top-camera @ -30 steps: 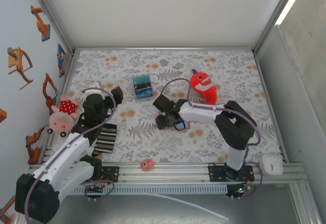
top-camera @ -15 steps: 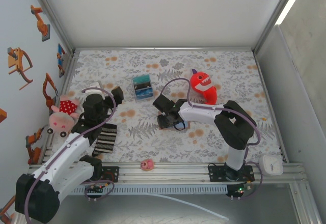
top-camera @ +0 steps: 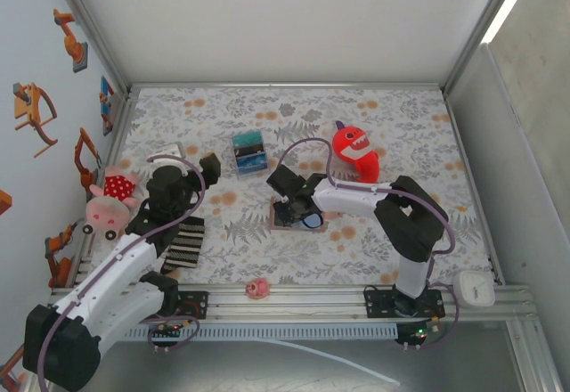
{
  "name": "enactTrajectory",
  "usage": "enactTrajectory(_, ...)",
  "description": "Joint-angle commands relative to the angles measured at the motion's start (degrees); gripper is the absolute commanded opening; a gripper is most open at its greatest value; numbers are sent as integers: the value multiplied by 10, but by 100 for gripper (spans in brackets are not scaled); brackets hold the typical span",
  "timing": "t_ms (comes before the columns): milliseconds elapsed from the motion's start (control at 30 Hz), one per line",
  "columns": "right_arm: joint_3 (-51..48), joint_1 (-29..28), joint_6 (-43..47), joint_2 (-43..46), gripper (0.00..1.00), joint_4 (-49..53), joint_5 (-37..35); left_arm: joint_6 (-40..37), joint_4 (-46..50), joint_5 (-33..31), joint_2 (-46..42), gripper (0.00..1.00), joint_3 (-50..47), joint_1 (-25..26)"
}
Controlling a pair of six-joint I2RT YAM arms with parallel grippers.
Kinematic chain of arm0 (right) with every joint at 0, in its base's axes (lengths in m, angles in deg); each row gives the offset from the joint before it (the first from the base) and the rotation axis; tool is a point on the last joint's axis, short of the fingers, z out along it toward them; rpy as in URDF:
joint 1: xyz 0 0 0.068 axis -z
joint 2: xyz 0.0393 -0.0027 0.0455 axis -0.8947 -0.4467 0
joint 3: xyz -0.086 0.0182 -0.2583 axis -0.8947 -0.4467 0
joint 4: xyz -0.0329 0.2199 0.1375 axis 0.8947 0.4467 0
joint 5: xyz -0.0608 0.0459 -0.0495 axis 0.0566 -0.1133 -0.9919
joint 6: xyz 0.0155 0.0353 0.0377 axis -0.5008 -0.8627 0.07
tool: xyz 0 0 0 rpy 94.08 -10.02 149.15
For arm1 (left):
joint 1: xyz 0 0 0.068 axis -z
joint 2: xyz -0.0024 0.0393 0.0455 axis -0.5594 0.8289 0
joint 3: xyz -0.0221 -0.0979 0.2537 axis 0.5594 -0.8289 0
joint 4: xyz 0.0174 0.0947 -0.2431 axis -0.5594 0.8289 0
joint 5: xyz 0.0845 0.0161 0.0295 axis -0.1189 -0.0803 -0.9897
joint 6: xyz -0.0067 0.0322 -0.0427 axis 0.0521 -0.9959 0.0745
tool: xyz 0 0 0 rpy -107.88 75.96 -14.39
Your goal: Take the credit cards out of the card holder
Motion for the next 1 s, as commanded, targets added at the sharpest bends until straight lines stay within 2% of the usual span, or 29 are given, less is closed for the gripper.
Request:
enactTrajectory(0, -5, -8, 17, 18, 17, -7, 26, -15, -9, -15, -10, 97, 11, 8)
enactTrajectory(200, -13, -8, 13, 41, 20, 13, -12, -28, -16, -25, -3, 97, 17, 20)
enactTrajectory(567, -35, -6, -15, 69, 32, 35, -69, -48, -21, -41, 6, 97, 28, 42)
enactTrajectory(967, -79, 29, -36, 94, 33, 35, -77, -77, -23, -58, 3, 97, 27, 69)
